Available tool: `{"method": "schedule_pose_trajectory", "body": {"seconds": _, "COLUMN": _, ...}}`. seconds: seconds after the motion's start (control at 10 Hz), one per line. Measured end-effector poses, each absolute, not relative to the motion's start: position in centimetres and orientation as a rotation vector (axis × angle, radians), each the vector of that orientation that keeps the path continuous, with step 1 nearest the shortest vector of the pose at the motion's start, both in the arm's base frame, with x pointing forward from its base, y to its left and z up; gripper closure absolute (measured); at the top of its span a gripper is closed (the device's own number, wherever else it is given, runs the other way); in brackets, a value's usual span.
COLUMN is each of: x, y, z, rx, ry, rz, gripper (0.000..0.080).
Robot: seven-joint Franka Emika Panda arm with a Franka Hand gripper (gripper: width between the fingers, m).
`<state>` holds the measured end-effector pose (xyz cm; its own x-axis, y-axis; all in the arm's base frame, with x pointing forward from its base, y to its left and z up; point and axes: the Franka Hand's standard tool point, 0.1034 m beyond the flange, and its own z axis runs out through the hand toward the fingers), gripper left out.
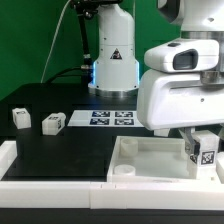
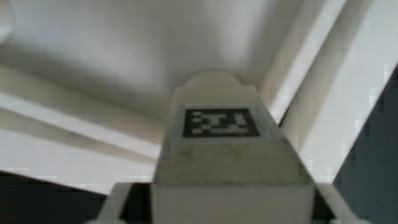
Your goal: Assemble one leg
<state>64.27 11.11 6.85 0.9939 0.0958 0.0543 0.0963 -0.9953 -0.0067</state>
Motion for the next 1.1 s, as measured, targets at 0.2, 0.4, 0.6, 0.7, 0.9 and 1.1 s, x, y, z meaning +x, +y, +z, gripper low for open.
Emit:
{"method": "schedule_pose_trajectory", "body": {"seconds": 0.2, "x": 64.3, "y": 11.1, "z": 6.9, "rx": -3.102, "ry": 0.327, "rz": -0.083, "gripper": 0.0508}}
{"method": "schedule_pose_trajectory", "body": {"seconds": 0.4, "x": 64.2, "y": 10.5, "z": 6.8, "rx": -3.033, "ry": 0.726, "rz": -0.068, "gripper": 0.0508}}
{"method": "schedule_pose_trajectory", "body": {"seconds": 0.6, "x": 64.2, "y": 10.3, "z": 6.8, "rx": -2.97, "ry": 0.992, "rz": -0.069, "gripper": 0.0499}}
{"method": "schedule_pose_trajectory", "body": {"seconds": 0.7, "x": 64.1, "y": 10.0, "z": 6.9, "rx": -2.934, "ry": 1.122, "rz": -0.072, "gripper": 0.0488}}
{"method": "schedule_pose_trajectory", "body": {"seconds": 0.9, "x": 64.1, "y": 9.7, "z": 6.9, "rx": -2.907, "ry": 1.208, "rz": -0.078, "gripper": 0.0488}}
{"method": "schedule_pose_trajectory", "body": {"seconds": 1.1, "x": 64.1, "y": 9.7, "z": 6.9, "rx": -2.908, "ry": 1.204, "rz": -0.078, "gripper": 0.0221}}
